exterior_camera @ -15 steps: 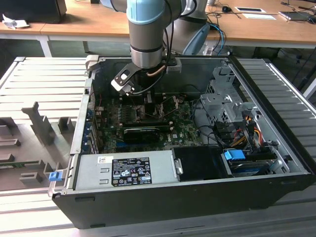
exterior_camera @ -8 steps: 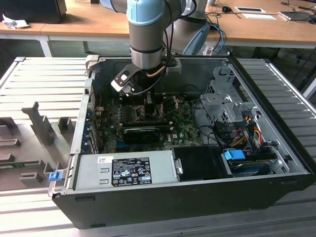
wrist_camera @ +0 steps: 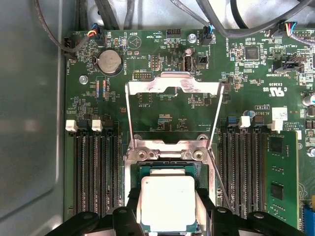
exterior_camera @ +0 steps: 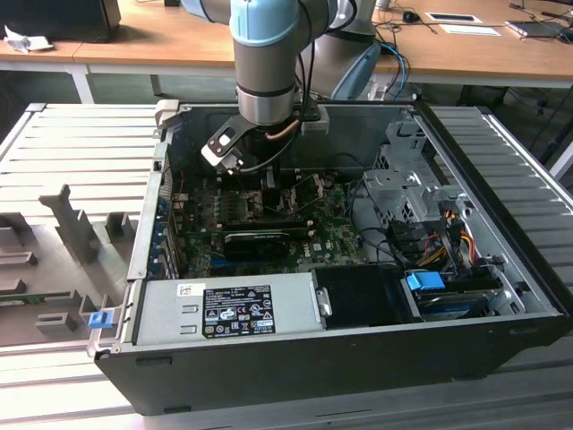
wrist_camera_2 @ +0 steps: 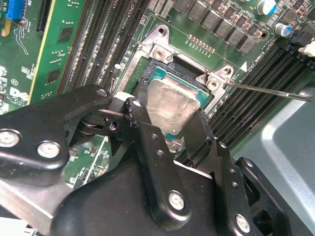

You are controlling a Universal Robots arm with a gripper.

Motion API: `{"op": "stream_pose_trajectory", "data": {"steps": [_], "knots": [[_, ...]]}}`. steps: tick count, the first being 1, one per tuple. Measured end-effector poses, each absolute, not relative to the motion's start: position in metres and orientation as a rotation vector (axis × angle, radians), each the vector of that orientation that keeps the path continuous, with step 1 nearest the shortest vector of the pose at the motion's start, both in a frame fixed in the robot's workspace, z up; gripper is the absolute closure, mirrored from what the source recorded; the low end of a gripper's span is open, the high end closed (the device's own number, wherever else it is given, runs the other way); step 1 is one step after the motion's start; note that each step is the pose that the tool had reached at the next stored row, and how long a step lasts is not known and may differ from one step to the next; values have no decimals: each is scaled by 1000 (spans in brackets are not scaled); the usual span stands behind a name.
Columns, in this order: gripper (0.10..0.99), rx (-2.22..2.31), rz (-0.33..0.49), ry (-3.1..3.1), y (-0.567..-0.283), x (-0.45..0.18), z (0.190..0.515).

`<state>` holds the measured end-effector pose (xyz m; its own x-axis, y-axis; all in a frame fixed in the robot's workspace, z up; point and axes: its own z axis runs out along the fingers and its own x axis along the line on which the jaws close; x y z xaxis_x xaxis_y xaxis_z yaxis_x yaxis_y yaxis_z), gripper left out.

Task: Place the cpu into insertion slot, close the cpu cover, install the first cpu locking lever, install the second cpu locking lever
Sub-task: 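Place the cpu into insertion slot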

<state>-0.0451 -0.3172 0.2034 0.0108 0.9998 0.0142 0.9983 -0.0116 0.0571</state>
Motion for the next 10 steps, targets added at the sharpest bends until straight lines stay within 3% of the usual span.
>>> {"op": "stream_pose_trajectory", "data": {"steps": [10], "knots": [[557, 2229, 75, 2166, -317, -44, 204]]}}
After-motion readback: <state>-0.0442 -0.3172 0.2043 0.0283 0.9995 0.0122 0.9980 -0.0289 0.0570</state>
